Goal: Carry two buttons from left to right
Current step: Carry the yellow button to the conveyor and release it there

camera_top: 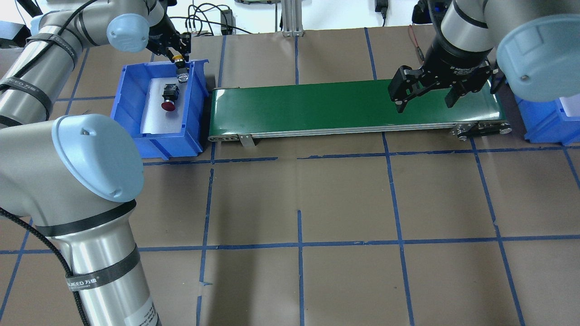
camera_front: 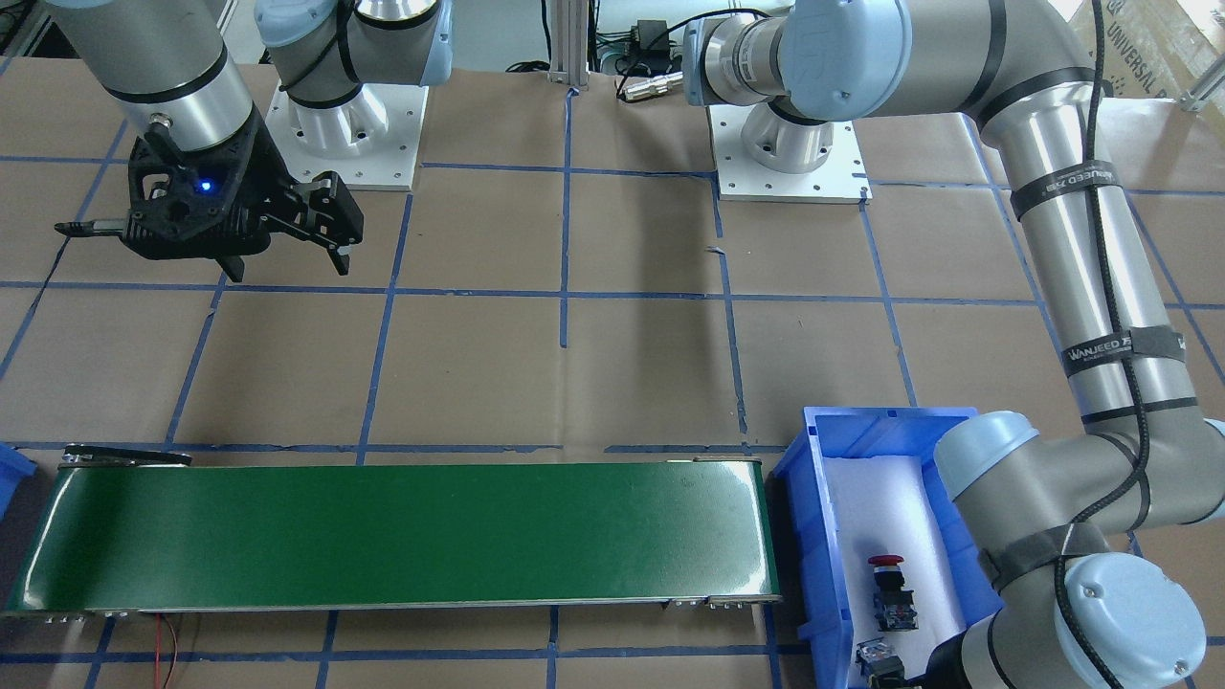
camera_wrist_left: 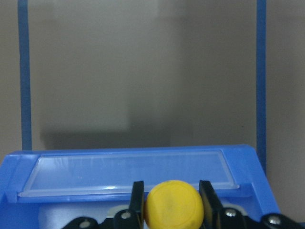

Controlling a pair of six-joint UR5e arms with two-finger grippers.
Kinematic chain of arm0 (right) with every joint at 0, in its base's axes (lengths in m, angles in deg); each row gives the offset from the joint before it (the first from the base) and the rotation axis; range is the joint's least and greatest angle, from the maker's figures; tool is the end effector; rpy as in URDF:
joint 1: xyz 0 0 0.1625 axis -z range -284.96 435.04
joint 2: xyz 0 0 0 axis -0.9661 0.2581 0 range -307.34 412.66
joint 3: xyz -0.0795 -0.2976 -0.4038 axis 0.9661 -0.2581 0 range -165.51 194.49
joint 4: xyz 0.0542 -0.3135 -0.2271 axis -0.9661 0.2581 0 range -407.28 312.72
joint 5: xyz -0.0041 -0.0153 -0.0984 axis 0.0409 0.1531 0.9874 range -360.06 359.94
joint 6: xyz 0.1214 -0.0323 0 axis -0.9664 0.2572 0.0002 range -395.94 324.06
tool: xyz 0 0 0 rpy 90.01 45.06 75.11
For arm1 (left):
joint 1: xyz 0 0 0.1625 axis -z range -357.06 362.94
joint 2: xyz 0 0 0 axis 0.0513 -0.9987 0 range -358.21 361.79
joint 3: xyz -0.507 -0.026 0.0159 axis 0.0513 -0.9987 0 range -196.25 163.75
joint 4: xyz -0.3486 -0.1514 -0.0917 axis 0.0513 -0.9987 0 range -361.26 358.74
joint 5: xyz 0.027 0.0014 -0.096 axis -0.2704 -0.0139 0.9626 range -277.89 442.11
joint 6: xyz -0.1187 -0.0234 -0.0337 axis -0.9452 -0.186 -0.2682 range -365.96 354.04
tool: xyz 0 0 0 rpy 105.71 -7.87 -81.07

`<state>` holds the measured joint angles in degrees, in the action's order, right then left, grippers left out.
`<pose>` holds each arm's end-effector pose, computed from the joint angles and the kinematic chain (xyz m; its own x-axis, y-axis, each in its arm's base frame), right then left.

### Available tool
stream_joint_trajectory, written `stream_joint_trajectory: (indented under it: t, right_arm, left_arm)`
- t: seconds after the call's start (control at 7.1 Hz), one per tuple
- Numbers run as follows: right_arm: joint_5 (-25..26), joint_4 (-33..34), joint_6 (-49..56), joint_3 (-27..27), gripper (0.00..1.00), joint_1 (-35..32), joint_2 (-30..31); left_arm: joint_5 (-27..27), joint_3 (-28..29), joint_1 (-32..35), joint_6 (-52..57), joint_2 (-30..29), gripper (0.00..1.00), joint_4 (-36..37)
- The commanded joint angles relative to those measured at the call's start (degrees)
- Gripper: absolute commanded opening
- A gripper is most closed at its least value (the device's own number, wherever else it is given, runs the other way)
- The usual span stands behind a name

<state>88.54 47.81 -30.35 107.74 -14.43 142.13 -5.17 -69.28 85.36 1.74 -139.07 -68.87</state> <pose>0.1320 -0.4751 0.5229 -0.9958 -0.0888 -0.0221 -0.0883 0.9958 -0.0252 -0.0236 -0.8787 0.2855 -0.9996 0.0077 0.0268 0.0035 0.9883 -0.1526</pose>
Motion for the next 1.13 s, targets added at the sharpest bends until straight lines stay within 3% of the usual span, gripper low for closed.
stream_joint_trajectory:
  t: [0.0,0.7,0.99]
  right_arm:
    - [0.0,0.0,0.1,0.0,1.00,0.0,0.0]
    - [0.0,0.0,0.1,0.0,1.00,0.0,0.0]
    - [0.0,0.0,0.1,0.0,1.00,0.0,0.0]
  left_arm:
    - [-0.2,0.3,0.0,0.0,2.0,0.24,-0.9]
    - [-3.8,0.0,0.6,-1.2,13.2,0.26,-14.4]
    - [-3.8,-0.2,6.8,-11.6,15.3,0.25,-16.5]
